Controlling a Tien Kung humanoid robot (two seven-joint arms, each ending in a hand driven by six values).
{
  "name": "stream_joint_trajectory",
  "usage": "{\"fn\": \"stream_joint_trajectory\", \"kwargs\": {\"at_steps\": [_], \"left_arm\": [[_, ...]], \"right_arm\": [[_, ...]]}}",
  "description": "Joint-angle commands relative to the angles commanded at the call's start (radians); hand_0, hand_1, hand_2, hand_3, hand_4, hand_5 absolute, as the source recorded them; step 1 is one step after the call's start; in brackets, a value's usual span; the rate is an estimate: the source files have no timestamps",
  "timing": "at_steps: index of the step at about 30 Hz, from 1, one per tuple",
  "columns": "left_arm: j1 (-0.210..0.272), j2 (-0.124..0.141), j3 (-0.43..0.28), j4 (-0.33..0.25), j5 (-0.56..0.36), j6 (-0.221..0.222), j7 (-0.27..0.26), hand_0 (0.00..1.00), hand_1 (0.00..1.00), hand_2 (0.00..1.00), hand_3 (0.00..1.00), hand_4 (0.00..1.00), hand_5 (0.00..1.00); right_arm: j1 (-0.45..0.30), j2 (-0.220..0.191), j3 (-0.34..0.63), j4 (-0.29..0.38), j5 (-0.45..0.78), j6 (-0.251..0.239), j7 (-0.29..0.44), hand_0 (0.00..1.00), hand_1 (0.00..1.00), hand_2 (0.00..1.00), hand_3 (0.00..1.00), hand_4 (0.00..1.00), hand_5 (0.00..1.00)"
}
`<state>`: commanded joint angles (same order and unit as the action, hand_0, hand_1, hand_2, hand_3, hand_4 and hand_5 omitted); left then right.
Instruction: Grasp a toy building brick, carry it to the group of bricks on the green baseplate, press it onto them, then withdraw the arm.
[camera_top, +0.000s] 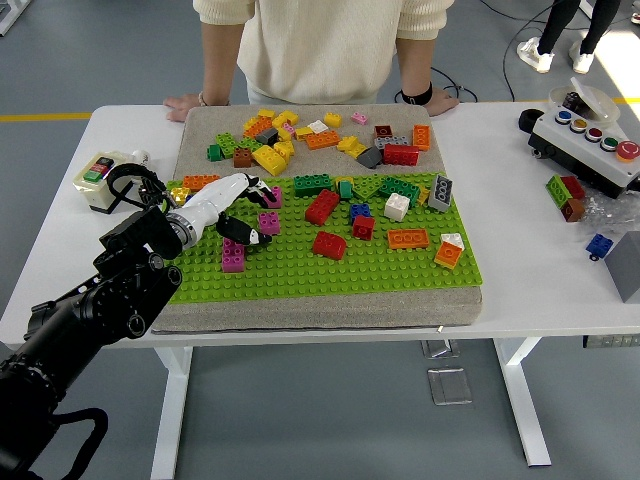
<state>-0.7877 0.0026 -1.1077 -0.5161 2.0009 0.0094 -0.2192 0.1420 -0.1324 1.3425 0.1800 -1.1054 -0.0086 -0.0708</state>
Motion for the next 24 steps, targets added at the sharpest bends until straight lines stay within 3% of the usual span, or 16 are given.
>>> {"fn": "stream_joint_trajectory", "kwargs": {"at_steps": [24], "left_arm": [[-0.019, -0.003, 0.029, 0.059, -0.041, 0.028, -0.027, 0.748, 0.692, 0.59, 0.584, 0.897, 0.03]], "right_arm": [[0.002, 0.0, 0.004, 0.0, 0.002, 0.002, -0.001, 0.752, 0.674, 0.724, 0.655, 0.91, 0.489]]}}
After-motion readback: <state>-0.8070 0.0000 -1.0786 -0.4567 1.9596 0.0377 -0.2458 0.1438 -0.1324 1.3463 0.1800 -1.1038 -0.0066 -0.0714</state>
